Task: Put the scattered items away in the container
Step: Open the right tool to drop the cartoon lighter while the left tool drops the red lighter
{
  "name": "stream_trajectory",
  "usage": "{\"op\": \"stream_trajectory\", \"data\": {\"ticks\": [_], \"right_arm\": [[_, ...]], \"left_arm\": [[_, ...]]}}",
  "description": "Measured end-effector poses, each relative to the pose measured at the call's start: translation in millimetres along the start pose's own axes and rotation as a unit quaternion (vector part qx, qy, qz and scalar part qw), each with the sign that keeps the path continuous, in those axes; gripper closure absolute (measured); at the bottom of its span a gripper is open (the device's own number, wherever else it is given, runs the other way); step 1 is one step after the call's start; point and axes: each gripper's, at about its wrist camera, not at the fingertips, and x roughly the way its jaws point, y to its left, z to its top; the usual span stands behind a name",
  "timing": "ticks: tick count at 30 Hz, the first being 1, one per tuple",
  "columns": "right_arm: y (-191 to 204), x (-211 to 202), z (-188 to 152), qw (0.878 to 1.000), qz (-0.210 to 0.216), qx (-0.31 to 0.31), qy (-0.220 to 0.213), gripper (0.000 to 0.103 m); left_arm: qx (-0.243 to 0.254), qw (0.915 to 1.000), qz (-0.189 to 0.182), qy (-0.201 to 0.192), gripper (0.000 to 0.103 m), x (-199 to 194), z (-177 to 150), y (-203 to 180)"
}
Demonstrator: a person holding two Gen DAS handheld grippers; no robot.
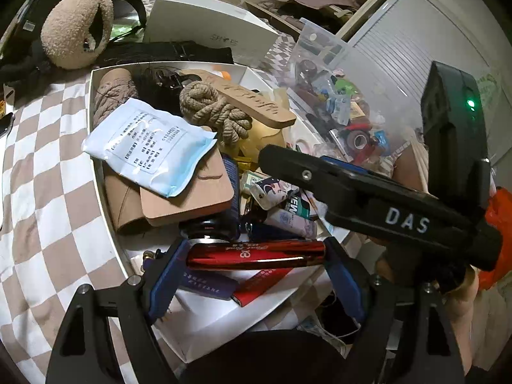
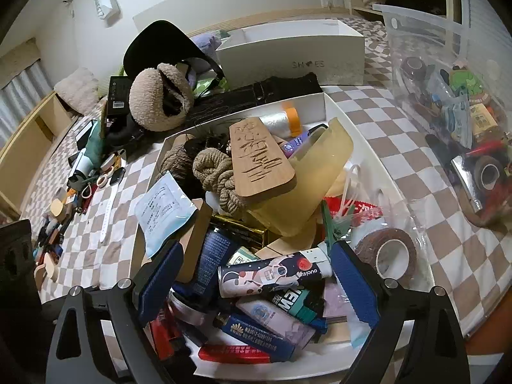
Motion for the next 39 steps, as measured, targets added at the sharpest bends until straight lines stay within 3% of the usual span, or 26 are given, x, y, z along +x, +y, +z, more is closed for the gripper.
{"op": "stream_trajectory", "data": {"ticks": [6,9,27,31,32,33,39], "right_arm": [[-1,-1,-1,1.000,-0.001,0.001,0.002,0.010],[-1,-1,-2,1.000,0.000,0.002,0.001,0.010],[12,-12,-2,1.000,-0.003,-0.010,-0.007,0.010],[16,-13,-1,1.000,-0.009,-0.013,-0.010,0.010],[18,-14,-2,1.000,-0.012,-0.013,-0.014,0.009],[19,-15,-1,1.000,-0.015,-0.013,-0.019,0.001],[28,-19,1,0.999,-0.025,-0.015,-0.032,0.000]], "left_arm": [[-0.005,1.0000,0.000,-0.006,0.018,0,1,1],[-0.004,0.9999,-0.003,-0.013,0.010,-3,2,-1],[0.009,0.9994,0.009,-0.031,0.010,-20,1,5],[0.008,0.9989,0.020,-0.041,0.001,-27,-1,12],[0.007,0.9988,0.023,-0.044,0.001,-30,-1,15],[0.007,0.9986,0.026,-0.046,0.001,-32,-1,17],[0.000,0.9973,0.045,-0.058,0.000,-46,0,35]]}}
